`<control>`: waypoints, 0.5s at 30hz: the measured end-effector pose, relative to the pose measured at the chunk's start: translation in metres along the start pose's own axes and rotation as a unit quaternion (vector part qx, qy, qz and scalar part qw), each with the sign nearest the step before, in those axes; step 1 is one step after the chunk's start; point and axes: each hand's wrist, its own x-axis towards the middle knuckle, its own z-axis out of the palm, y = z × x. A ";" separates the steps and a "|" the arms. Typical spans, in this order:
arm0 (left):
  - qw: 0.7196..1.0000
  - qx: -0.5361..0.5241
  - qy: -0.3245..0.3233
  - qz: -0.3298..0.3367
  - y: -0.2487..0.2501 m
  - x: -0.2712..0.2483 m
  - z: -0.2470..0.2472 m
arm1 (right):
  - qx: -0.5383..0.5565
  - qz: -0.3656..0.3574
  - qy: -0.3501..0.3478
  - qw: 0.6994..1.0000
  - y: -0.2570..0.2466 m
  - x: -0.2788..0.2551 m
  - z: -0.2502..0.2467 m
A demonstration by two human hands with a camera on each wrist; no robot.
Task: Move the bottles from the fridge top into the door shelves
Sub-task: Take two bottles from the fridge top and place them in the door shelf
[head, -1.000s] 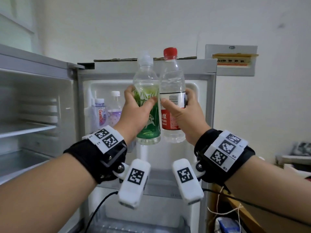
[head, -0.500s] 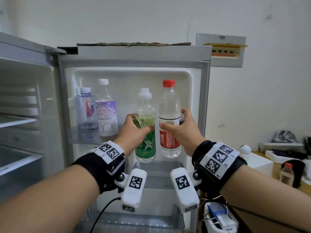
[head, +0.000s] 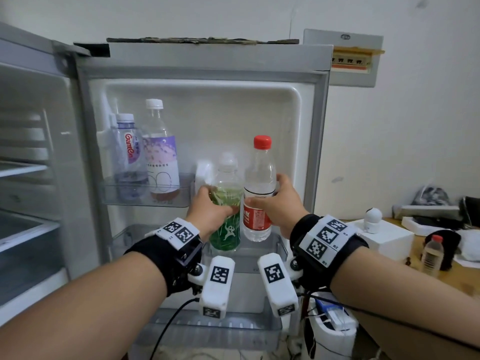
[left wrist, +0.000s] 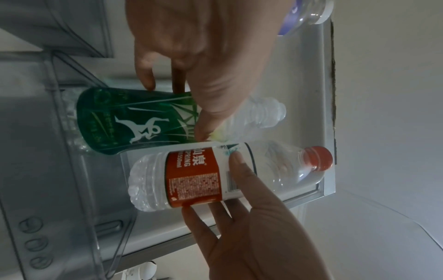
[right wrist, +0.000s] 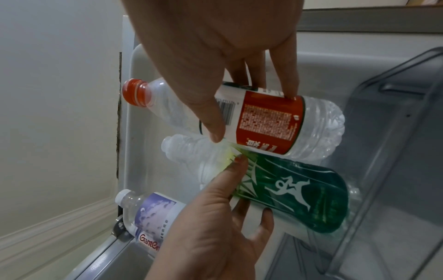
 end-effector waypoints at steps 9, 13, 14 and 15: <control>0.998 0.055 0.029 0.026 -0.019 -0.004 0.012 | -0.028 0.019 0.001 0.999 0.018 0.000 0.005; 0.992 0.097 0.043 0.068 -0.025 -0.006 0.012 | -0.028 0.025 0.003 0.999 0.030 0.000 0.005; 0.992 0.095 0.048 0.072 -0.026 -0.008 0.011 | -0.028 0.027 0.005 0.999 0.033 0.001 0.006; 0.991 0.093 0.057 0.075 -0.028 -0.010 0.012 | -0.027 0.030 0.006 0.999 0.037 0.001 0.006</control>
